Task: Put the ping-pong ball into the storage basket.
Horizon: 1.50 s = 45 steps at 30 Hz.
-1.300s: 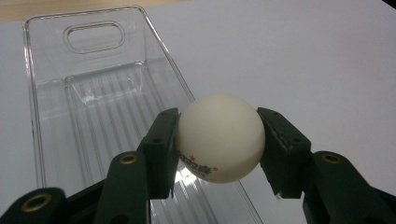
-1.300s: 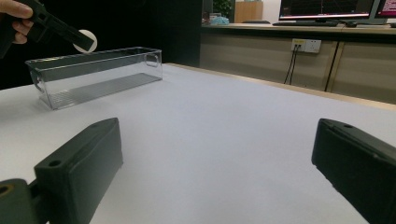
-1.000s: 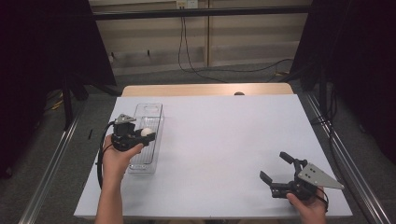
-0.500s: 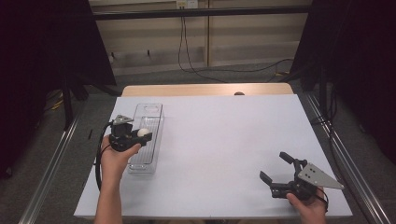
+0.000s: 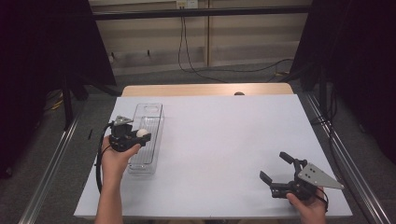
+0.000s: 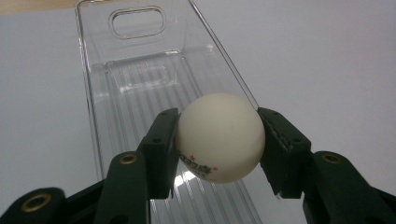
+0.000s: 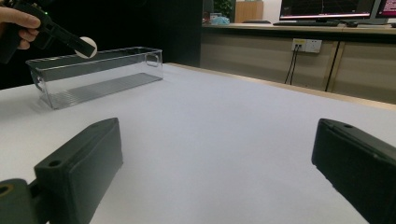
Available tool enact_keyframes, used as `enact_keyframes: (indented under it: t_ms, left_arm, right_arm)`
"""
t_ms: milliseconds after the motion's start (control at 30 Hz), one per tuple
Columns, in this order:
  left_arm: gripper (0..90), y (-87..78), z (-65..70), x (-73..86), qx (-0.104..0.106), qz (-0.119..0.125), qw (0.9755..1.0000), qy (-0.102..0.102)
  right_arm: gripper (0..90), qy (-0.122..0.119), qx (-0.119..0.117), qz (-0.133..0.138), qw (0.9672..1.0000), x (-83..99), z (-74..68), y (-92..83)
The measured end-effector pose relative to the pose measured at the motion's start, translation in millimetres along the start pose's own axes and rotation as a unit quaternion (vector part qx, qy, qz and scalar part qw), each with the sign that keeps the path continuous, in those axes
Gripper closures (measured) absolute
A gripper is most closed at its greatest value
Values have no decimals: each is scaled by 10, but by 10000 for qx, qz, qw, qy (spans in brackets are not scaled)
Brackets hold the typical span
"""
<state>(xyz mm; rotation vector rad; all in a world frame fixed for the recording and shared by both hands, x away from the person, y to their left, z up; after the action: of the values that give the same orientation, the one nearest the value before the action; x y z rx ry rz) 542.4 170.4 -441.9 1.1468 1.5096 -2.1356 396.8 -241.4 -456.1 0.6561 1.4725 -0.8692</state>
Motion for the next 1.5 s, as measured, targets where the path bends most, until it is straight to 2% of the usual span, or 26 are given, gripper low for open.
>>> enact_keyframes:
  t_ms: [33,167,233,433,700,867,900,967,1033,1100,1200,1233,1333,1500]
  left_arm:
    - [511,17,7,-1,-15,49,9999,-99]
    - [511,48,-33,36,-131,-6,9999,-82]
    - [511,56,-25,38,-114,6,9999,-98]
    - [511,62,-44,52,-217,-50,9998,7]
    - [506,88,-30,53,-214,5,9997,-73]
    - [444,83,-31,39,-266,67,9996,-64]
    - [430,66,-48,40,-344,38,9994,8]
    - [410,59,-31,20,-321,149,9993,-71]
    - [385,37,-42,20,-387,150,9991,1]
    - [370,27,-21,19,-339,185,9993,2]
    - [323,3,-15,16,-378,273,9989,9]
    - [308,3,-3,13,-360,332,9988,-60]
    - [265,-14,20,16,-284,408,9988,-45]
    - [195,-44,82,-3,-193,569,9982,82]
  right_arm:
    - [13,-1,2,0,10000,0,1,0]
    - [13,29,-4,-7,10000,-3,-3,4]
    - [13,35,-7,-17,10000,-2,-7,7]
    - [13,63,16,10,10000,-5,-8,25]
    - [13,29,-7,-18,10000,0,-6,17]
    - [13,74,27,20,10000,-9,3,12]
    - [13,82,15,7,10000,-7,2,9]
    - [13,80,23,16,10000,-10,6,8]
    - [13,49,-8,9,10000,-9,3,4]
    - [13,29,-6,19,10000,-11,4,6]
    - [13,33,-19,57,10000,-29,1,9]
    - [13,46,-29,59,10000,-31,-2,13]
    - [13,40,-20,45,10000,-30,3,29]
    - [13,12,-43,62,10000,-41,8,22]
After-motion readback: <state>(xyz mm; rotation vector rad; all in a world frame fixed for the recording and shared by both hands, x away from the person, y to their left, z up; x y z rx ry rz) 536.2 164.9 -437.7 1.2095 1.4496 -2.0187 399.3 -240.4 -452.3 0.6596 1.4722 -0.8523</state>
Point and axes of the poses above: each handheld gripper's, and its own axes: y roughly forward along the jaws, x roughly out of its underside, z roughly to its right, the point moved 9 cm from there along y, roughly forward along the jaws, and after that the axes turned 3 degrees about -y, right-handed, at the moved point
